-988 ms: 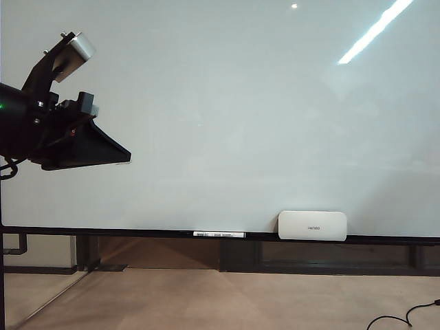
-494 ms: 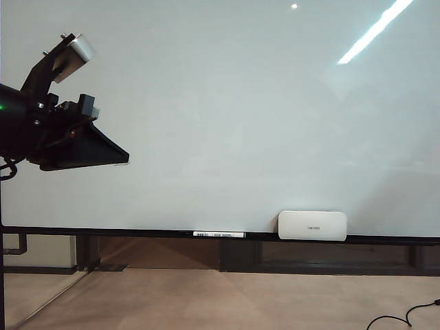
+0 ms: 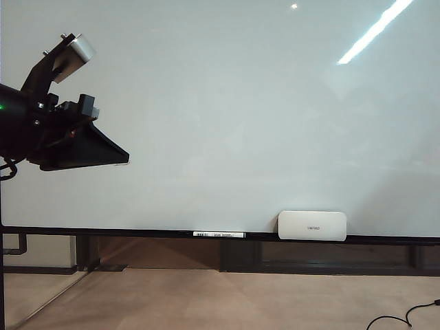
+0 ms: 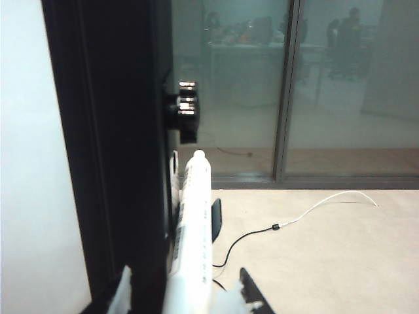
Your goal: Reach to the right to find the marker pen, pick it up, and write the number 18 on the whiteboard.
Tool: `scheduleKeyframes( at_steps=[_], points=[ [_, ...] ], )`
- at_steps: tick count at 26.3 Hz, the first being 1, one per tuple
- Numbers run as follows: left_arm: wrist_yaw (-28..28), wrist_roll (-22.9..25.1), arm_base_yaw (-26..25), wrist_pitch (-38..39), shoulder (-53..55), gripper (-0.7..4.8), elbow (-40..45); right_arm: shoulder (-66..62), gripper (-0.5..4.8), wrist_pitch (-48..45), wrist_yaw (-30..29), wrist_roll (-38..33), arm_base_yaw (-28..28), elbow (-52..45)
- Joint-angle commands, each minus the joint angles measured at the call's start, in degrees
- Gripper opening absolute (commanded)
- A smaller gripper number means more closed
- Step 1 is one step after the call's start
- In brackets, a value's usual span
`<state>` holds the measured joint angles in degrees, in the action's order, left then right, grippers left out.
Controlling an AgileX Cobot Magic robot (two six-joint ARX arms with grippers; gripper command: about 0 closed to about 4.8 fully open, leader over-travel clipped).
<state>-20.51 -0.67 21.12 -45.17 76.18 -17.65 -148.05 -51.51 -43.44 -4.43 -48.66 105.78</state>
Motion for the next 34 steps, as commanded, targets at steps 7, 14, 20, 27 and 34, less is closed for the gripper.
scheduleKeyframes(
  at_steps=[7,14,20,27,34],
  points=[
    [-0.1,0.2,0.0,-0.3,-0.2,-0.05,-0.2,0.3,2.01,-0.6,0.3,0.2,0.0,0.4],
    [-0.1,0.2,0.0,-0.2,-0.2,-0.05,-0.2,0.3,2.01,-0.6,0.6,0.2,0.0,0.4],
    [-0.1,0.2,0.0,0.0,-0.2,-0.05,-0.2,0.3,1.97,-0.6,1.4,0.1,0.0,0.4],
    [-0.1,0.2,0.0,0.1,-0.2,-0.05,-0.2,0.3,1.67,-0.5,1.3,0.1,0.0,0.4],
    [-0.1,0.2,0.0,0.2,-0.2,-0.05,-0.2,0.3,0.02,0.3,1.3,0.1,0.0,0.4]
  ],
)
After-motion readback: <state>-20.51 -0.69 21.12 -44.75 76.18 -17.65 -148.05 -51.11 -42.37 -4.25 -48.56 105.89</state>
